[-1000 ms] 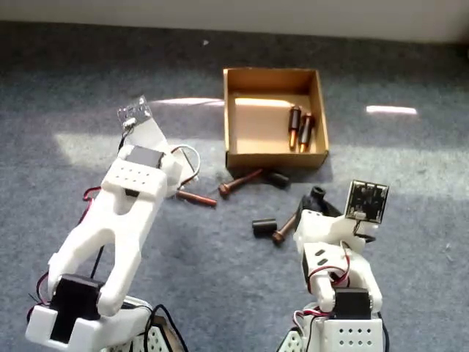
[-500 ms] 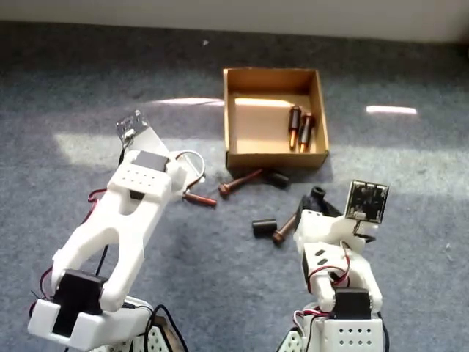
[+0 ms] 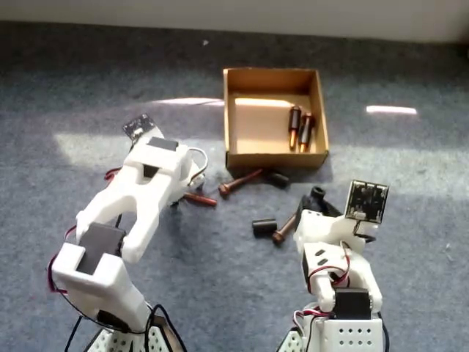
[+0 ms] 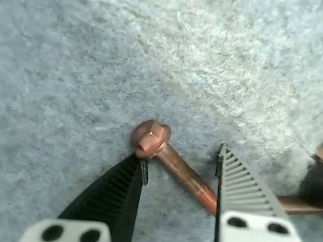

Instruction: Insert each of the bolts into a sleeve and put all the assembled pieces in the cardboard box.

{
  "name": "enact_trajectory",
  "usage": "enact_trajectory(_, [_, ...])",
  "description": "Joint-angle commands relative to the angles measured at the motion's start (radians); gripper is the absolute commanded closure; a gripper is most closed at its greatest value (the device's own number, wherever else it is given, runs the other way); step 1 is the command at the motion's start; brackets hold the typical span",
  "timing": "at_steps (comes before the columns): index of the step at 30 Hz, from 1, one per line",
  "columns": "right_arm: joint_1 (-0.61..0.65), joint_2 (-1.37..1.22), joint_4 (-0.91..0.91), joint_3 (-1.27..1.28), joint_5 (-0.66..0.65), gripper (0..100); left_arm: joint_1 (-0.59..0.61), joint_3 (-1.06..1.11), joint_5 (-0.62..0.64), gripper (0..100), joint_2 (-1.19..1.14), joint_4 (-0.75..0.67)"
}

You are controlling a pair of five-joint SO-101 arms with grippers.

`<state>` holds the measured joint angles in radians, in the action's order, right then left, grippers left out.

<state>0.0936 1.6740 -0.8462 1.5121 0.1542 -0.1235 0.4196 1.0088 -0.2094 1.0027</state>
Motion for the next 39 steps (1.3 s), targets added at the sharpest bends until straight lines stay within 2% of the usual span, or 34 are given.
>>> enact_trajectory(1, [-0.010, 0.018, 0.036, -0.012, -0.014, 99.3, 0.016, -0.088, 0.023, 77, -0.031, 0.051])
enact_trajectory(10, [-0.010, 0.018, 0.036, -0.010, -0.014, 99.3, 0.016, -0.107, 0.025, 78, -0.054, 0.057])
enact_trajectory(17, [-0.010, 0.018, 0.036, -0.010, -0.014, 99.3, 0.016, -0.107, 0.018, 100, -0.054, 0.052])
enact_trajectory(27, [-0.010, 0.018, 0.036, -0.010, -0.014, 99.3, 0.016, -0.108, 0.008, 100, -0.028, 0.058])
enact_trajectory(36, [-0.010, 0.018, 0.036, -0.010, -0.014, 99.3, 0.010, 0.016, -0.110, 100, 0.360, 0.071])
enact_trajectory(39, [-0.010, 0.018, 0.036, -0.008, -0.014, 99.3, 0.010, 0.090, -0.141, 100, 0.475, 0.008])
